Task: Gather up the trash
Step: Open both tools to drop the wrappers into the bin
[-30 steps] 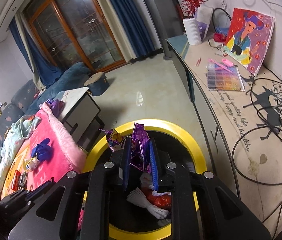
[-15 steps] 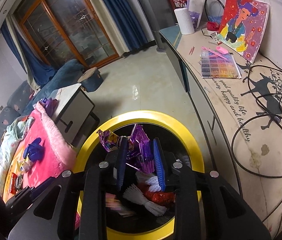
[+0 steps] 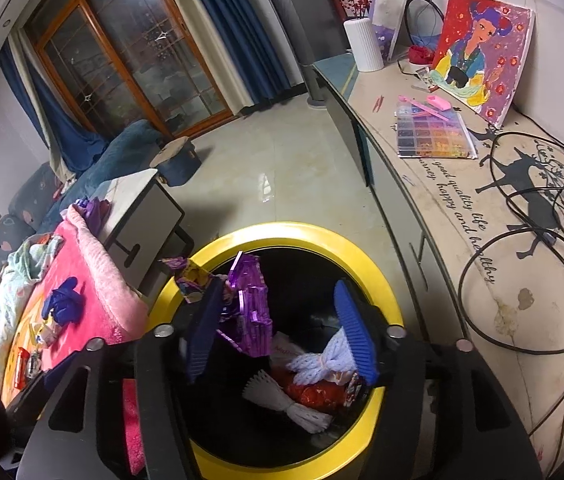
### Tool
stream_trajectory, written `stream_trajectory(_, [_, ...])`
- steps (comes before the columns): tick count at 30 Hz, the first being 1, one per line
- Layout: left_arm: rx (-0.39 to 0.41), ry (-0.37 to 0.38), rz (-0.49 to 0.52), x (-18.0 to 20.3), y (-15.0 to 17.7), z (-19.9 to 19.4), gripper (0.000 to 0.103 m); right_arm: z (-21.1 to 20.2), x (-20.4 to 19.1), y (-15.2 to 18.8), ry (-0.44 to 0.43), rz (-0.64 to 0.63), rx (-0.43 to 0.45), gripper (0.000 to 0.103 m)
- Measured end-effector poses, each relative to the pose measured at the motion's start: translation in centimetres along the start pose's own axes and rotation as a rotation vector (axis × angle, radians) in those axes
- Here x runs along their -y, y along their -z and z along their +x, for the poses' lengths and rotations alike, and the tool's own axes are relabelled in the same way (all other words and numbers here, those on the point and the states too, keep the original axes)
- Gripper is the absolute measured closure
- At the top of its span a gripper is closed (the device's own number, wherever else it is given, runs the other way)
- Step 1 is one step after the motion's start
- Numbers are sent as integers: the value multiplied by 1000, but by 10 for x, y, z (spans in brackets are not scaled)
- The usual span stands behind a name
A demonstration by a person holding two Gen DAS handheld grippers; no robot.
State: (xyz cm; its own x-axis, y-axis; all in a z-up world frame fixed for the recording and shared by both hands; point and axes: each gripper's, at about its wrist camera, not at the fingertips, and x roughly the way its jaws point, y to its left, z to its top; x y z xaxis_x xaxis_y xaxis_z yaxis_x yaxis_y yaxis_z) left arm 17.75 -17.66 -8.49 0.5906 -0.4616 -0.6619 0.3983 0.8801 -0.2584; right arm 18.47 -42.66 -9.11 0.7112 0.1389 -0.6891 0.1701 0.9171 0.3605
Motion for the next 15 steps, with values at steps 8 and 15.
stream_trajectory(8, [29, -9, -12, -2, -2, -11, 16, 0, -11, 5, 55, -77, -10, 31])
stream_trajectory(15, [93, -31, -64, -21, -5, -42, 16, 2, -30, 14, 73, -151, -18, 14])
